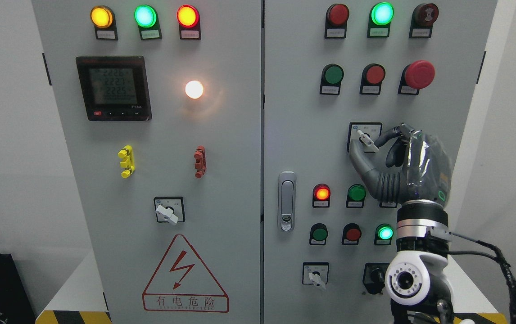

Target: Rotate and turn off gray switch

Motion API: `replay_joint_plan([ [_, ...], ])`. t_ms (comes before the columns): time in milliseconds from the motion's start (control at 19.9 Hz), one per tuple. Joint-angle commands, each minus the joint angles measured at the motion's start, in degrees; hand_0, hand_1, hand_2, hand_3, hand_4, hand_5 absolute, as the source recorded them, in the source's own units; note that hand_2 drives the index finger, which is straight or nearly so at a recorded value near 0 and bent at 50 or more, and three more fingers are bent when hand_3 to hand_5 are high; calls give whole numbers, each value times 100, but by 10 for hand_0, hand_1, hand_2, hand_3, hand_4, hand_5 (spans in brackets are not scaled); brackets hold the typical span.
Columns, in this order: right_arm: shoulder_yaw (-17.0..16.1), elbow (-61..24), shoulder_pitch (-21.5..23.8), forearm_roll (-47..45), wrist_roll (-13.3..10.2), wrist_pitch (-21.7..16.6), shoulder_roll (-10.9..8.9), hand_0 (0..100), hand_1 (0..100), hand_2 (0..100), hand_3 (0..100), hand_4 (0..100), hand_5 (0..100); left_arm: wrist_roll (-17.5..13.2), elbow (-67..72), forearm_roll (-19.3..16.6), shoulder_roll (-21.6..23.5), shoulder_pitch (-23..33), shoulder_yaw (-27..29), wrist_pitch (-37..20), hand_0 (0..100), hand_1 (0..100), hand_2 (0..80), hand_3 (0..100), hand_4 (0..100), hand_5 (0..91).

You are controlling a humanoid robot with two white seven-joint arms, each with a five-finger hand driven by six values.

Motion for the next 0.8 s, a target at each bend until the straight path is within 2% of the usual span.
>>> replay_joint_plan([
  [0,2,15,-26,6,3,3,-1,160,497,608,974,952,1000,-5,-141,114,6,-53,44,-5,120,389,0,0,0,0],
  [752,2,41,-52,15,3,11,8,233,500,635,994,960,1000,-5,-141,114,-3,-53,44,-5,120,389,0,0,0,0],
])
